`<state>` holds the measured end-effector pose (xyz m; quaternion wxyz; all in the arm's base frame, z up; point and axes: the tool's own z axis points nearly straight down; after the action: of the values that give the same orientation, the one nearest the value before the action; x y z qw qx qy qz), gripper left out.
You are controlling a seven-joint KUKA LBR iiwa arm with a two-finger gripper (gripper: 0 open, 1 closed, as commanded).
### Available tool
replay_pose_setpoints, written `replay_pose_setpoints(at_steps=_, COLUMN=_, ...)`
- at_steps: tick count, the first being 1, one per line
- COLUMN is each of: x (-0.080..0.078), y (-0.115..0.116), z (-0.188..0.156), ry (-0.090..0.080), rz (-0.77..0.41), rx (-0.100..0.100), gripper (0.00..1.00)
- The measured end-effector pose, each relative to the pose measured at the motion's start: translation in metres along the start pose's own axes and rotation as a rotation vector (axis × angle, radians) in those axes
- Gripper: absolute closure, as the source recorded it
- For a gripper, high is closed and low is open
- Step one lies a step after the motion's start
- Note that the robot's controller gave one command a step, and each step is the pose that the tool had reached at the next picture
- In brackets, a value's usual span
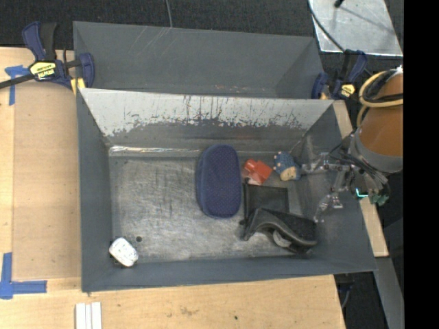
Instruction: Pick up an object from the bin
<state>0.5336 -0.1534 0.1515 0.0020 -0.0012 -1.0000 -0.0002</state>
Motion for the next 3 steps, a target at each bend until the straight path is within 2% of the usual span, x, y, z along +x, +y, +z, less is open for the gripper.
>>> replay_pose_setpoints(at_steps=1, x=-0.051, y=0.028, z=0.059, ry=-0.014, rz=0.142, rx=0.002, gripper=0.00)
replay_pose_setpoints(at_steps=2, x=-0.055, y=0.028, z=0.057, ry=-0.031, rz=0.140, rx=0.004, gripper=1.00)
replay_pose_setpoints(at_steps=3, x=-0.060, y=0.029, z=-0.072, ry=-0.018, rz=0.159, rx=0.002, gripper=1.00)
